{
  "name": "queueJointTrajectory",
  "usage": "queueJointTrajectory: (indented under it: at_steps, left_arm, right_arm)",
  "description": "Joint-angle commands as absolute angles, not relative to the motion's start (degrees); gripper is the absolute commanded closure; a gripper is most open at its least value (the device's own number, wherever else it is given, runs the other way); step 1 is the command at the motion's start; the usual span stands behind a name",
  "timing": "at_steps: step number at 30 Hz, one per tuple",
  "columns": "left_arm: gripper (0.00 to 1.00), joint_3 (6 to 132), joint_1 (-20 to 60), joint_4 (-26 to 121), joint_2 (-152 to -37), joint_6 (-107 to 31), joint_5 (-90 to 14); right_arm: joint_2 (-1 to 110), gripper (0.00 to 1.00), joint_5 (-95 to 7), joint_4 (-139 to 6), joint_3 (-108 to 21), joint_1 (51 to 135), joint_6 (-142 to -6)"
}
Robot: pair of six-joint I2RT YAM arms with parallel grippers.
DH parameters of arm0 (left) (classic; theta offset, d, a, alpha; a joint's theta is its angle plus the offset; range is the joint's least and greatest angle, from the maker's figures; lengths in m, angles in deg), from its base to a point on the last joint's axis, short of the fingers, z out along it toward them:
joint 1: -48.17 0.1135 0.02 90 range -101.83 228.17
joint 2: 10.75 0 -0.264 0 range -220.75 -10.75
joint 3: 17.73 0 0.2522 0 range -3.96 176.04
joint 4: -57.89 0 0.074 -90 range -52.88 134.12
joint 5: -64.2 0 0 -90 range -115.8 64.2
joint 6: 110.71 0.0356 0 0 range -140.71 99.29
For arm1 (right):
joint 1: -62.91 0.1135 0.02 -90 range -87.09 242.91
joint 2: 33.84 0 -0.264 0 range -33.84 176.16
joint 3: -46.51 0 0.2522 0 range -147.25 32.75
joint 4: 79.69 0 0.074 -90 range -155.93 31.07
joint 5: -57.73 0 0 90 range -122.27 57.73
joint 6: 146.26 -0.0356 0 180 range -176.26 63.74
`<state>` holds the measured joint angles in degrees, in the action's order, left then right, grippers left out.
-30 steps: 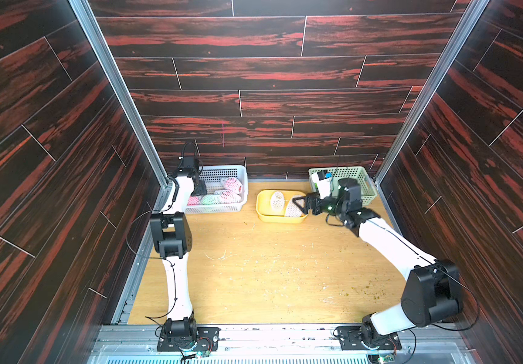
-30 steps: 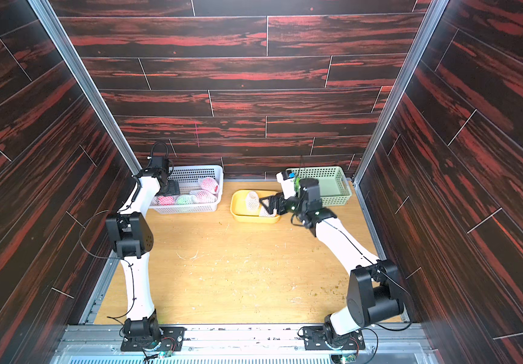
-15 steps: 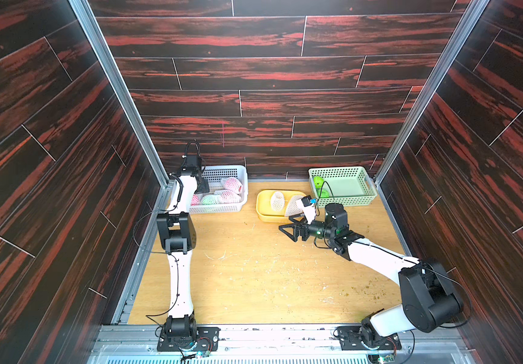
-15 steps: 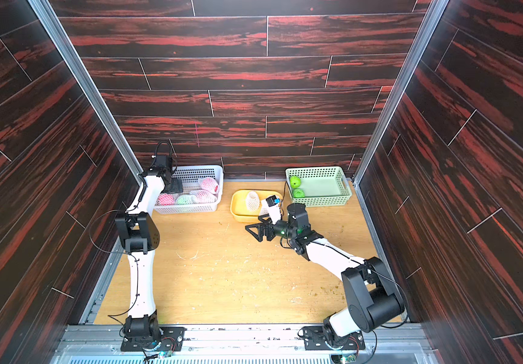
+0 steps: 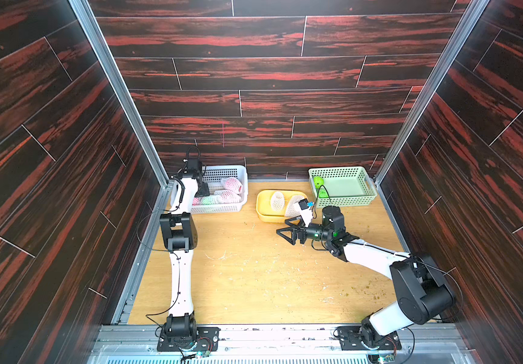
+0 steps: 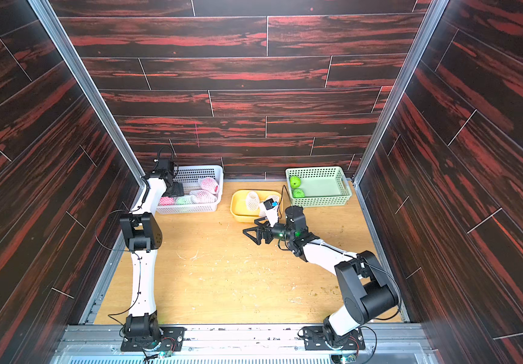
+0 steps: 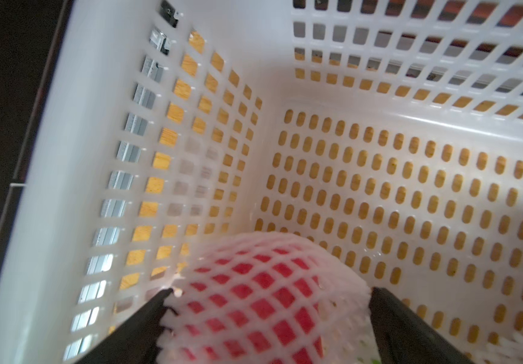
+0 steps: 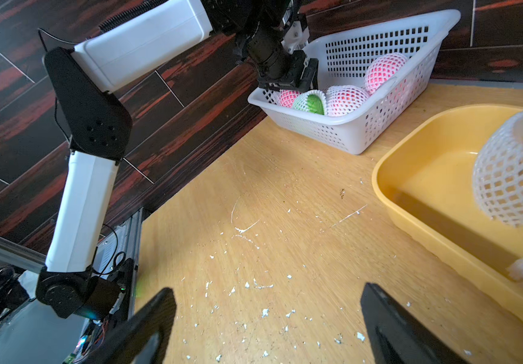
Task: Remove foam nets from apples
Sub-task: Pick up the apple from the basket.
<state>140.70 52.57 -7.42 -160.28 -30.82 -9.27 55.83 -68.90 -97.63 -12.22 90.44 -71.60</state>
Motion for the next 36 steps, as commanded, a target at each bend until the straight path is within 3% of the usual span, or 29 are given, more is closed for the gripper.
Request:
queueJointTrajectory:
  at_steps: [1,8,26,36]
  left_arm:
    - [0.00,142.8,53.1,-7.6,-162.0,-31.8,-9.6]
    - [0.01,145.1,53.6,-7.2,-164.6,-32.5,-10.5]
    - [0.26,141.1,53.6,-3.7,-160.0,-31.6,-12.0]
    - [0.30,138.0,53.6,-2.1,-155.9,-30.2,-10.7]
  right_arm:
    - [57.7,0.05,-71.0,-100.4,-11.4,90.9,-72.9]
    - [60.3,0.05,-72.7,-102.3,-11.7,90.9,-75.2]
    - [62.5,0.05,-73.9,-102.2,-13.2,90.9,-76.1]
    - [63.1,0.05,-74.7,-102.1,-13.7,91.0,-76.7]
